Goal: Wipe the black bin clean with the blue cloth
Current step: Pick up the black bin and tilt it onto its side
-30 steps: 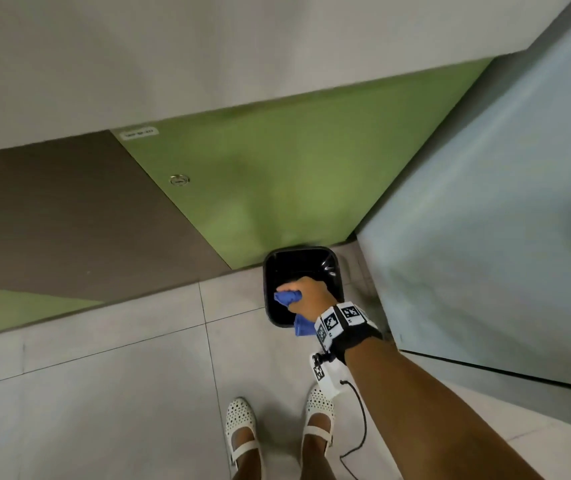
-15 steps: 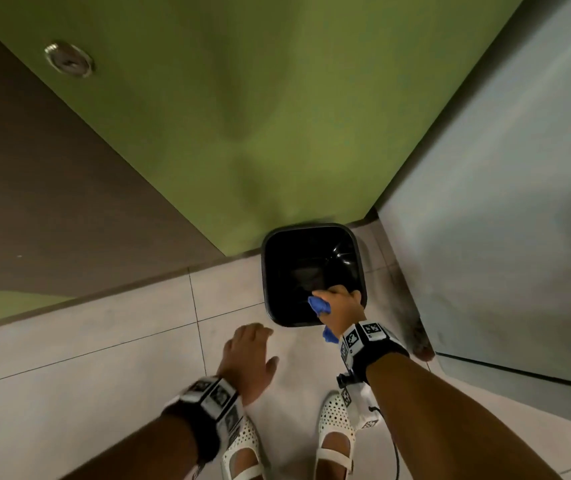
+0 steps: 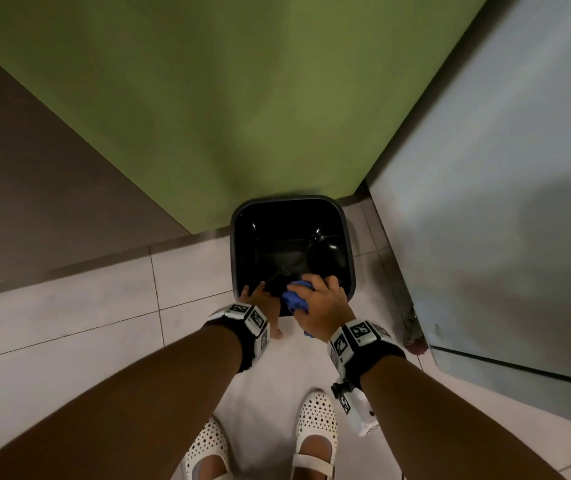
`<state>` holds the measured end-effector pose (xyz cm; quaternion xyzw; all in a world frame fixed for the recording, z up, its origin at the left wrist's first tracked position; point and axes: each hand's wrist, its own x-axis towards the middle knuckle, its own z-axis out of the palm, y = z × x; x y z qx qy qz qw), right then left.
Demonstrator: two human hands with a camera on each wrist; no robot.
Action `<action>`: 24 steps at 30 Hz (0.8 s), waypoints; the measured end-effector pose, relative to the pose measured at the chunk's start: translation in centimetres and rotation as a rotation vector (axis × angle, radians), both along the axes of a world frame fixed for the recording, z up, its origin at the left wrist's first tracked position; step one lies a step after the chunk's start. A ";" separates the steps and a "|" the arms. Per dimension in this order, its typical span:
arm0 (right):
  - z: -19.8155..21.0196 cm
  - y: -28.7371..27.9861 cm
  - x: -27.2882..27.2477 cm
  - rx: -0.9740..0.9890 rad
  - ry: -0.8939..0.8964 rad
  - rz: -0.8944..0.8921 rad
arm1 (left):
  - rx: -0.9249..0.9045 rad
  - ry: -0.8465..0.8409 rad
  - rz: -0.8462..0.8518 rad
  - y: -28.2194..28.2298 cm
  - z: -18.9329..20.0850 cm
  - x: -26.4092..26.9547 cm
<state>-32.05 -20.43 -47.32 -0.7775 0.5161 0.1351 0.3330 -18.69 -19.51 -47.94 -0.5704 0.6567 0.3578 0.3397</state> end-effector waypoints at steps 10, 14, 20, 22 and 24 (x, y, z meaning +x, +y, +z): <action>-0.3 -0.8 -1.1 -0.124 0.080 0.296 | -0.252 0.149 -0.040 1.3 -0.3 0.8; 1.2 -1.5 -1.3 -0.278 -0.121 0.256 | -0.293 0.263 0.098 1.5 1.2 1.1; 2.9 -1.9 -1.2 -0.473 -0.308 0.063 | -0.330 0.493 0.382 1.8 2.3 1.4; 3.7 -1.9 -0.6 -0.523 -0.342 -0.050 | -0.279 0.618 0.578 2.3 1.8 1.4; 4.3 -1.9 -0.1 -0.424 -0.383 -0.296 | -0.254 0.737 0.765 3.0 1.2 1.0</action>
